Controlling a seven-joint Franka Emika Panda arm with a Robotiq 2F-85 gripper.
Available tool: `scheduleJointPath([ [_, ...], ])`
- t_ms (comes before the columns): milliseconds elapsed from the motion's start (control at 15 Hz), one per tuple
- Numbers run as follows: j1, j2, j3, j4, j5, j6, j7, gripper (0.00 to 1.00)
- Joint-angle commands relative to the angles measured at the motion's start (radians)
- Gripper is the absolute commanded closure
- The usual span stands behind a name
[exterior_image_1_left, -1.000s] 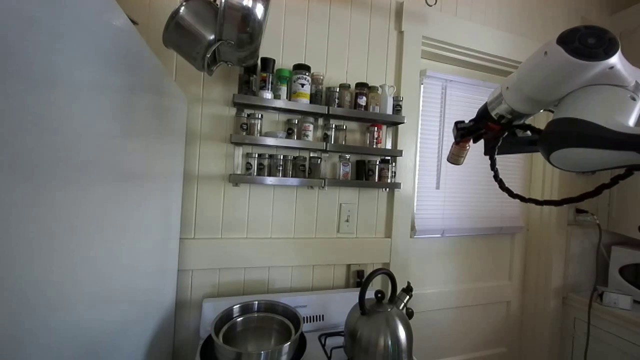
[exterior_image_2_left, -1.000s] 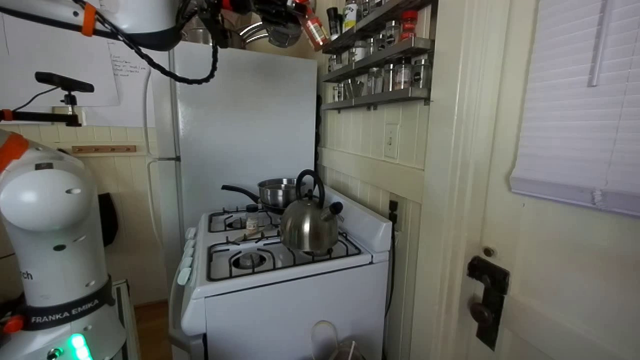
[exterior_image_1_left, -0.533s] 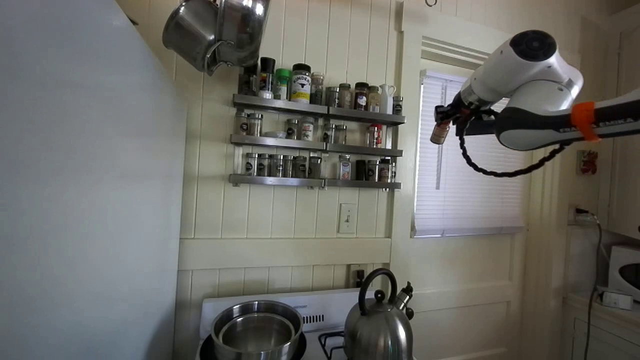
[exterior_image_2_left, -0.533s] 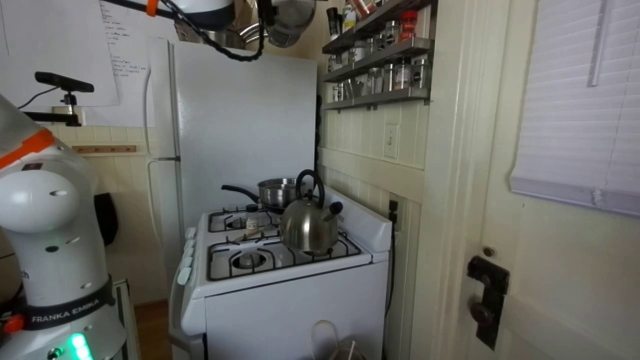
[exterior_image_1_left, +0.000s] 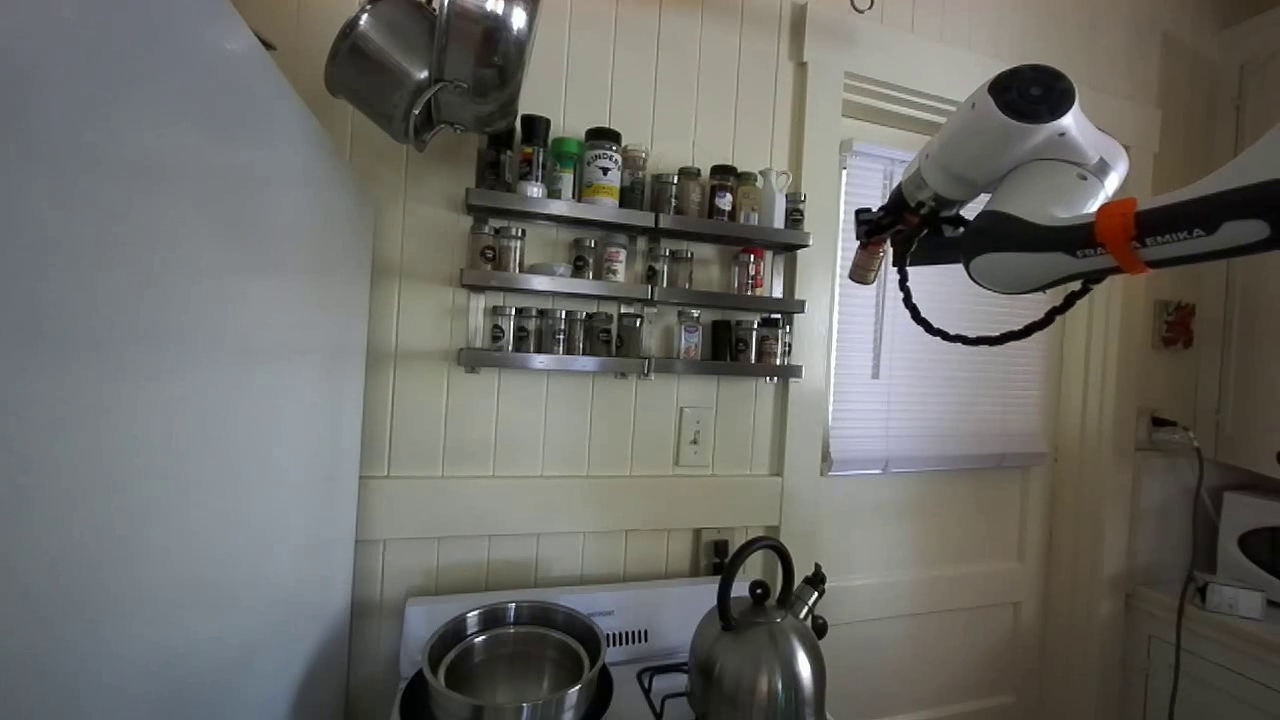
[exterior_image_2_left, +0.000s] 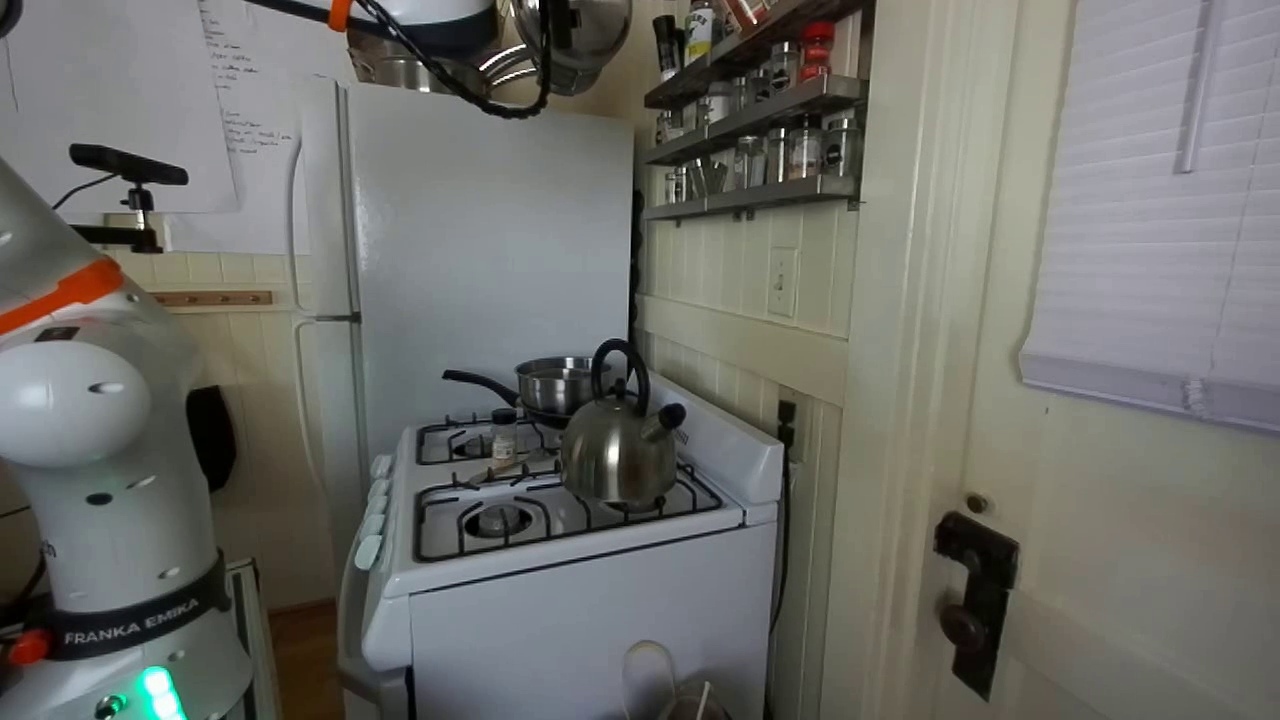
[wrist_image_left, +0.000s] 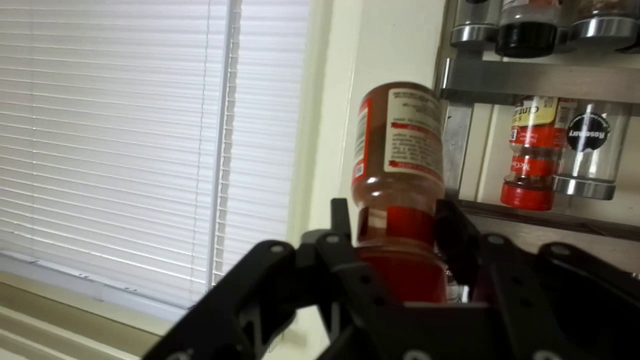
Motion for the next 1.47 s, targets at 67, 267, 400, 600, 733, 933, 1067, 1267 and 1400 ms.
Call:
scheduleJointPath([
  [67,0.002,0.091,-0.009,0.083,0.016,0.101,0.026,0.79],
  [267,-0.006,0.166,-0.015,0.154,0.013,0.151,0.033,0.79],
  [400,-0.002,0.205,-0.018,0.182,0.02,0.169,0.031,0.79],
  [600,-0.01,0.256,-0.017,0.217,0.006,0.21,0.056,0.79],
  [733,-0.018,0.282,-0.016,0.234,-0.007,0.237,0.072,0.79],
  [933,-0.022,0.311,-0.015,0.252,-0.012,0.26,0.081,0.79],
  [1067,-0.027,0.325,-0.011,0.259,-0.021,0.265,0.094,0.79],
  [1267,-0.035,0.335,-0.007,0.262,-0.056,0.277,0.12,0.79],
  [1400,-0.04,0.339,-0.004,0.264,-0.1,0.289,0.153,0.79],
])
